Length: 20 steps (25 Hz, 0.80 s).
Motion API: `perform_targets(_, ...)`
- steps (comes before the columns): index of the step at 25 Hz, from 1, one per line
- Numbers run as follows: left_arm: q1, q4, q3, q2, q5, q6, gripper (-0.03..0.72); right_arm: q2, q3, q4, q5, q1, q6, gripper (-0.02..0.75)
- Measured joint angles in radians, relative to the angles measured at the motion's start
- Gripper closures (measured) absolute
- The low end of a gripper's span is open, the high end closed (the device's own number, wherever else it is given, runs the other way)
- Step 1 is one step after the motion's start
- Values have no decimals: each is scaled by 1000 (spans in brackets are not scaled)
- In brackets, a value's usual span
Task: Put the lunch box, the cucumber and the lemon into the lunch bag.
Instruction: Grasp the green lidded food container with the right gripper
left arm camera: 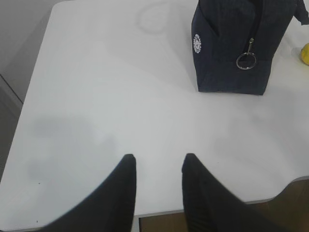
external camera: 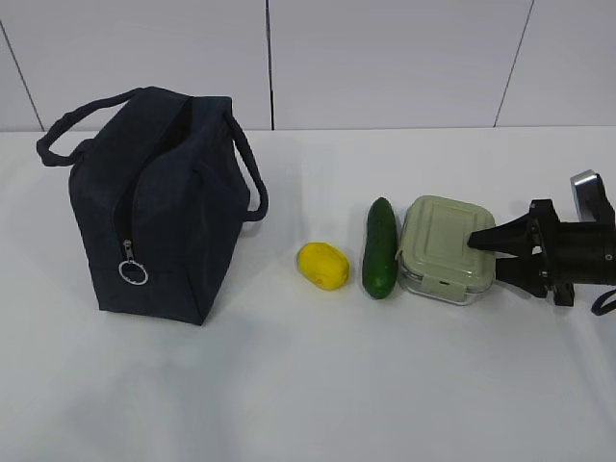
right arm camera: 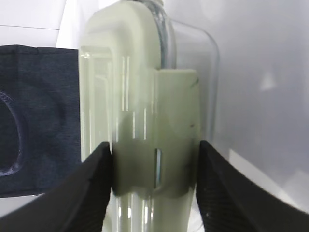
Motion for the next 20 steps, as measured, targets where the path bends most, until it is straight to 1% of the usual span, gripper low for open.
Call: perform_targets(20,0,0,0,0,0,0,452,0,0,-23,13,0,0,338)
